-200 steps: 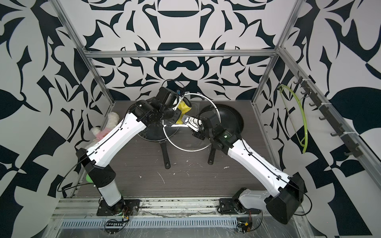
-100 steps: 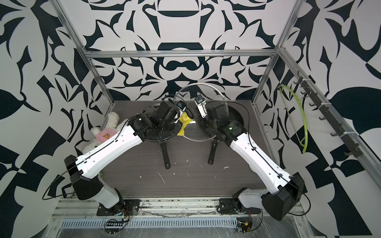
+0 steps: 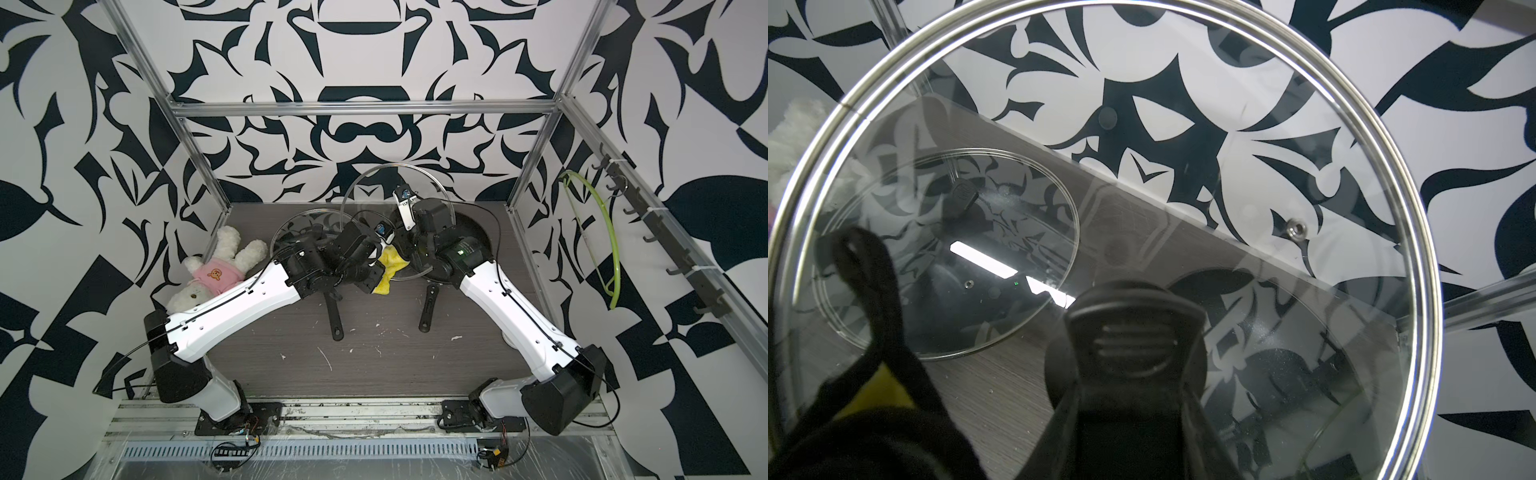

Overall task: Wipe the pot lid with a cloth
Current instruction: Wipe the pot lid.

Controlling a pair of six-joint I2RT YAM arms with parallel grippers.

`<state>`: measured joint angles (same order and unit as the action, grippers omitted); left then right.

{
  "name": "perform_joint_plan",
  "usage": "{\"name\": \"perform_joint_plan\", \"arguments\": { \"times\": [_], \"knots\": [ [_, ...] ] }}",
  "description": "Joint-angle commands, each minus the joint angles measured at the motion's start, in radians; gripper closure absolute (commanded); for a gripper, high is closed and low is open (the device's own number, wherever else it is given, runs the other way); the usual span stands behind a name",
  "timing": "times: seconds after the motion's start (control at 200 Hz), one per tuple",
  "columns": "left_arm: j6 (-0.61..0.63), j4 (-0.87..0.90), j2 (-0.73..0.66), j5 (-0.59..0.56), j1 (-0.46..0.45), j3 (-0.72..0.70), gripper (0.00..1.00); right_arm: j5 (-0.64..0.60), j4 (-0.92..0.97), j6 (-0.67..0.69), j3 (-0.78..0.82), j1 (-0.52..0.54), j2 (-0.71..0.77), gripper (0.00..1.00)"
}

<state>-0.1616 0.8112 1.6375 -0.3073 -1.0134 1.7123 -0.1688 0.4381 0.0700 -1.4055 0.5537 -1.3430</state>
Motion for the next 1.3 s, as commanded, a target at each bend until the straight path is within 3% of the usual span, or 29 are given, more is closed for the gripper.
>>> {"name": "perform_joint_plan", "arguments": {
  "times": [0.0, 0.26, 0.44, 0.585, 0.96, 1.295],
  "knots": [
    [-0.015, 0.002, -0.044, -0.043, 0.030, -0.017, 1.00, -0.002, -0.235, -0.017, -0.080, -0.001, 0.081, 1.00],
    [-0.017, -0.012, -0.120, -0.056, 0.150, -0.060, 1.00, 0.035, -0.263, 0.064, -0.002, -0.002, 0.137, 1.00],
    [-0.015, -0.034, -0.118, -0.013, 0.223, -0.035, 1.00, 0.237, -0.320, 0.350, 0.115, -0.001, 0.199, 1.00],
    [0.019, -0.038, -0.077, 0.032, 0.263, 0.027, 1.00, 0.315, -0.283, 0.525, 0.143, 0.007, 0.218, 1.00],
    [0.174, 0.105, 0.147, 0.165, 0.274, 0.300, 1.00, 0.219, -0.164, 0.864, 0.119, 0.141, 0.198, 1.00],
    [0.206, 0.208, 0.295, 0.205, 0.207, 0.462, 1.00, 0.153, -0.151, 0.938, 0.090, 0.215, 0.127, 1.00]
  ]
}}
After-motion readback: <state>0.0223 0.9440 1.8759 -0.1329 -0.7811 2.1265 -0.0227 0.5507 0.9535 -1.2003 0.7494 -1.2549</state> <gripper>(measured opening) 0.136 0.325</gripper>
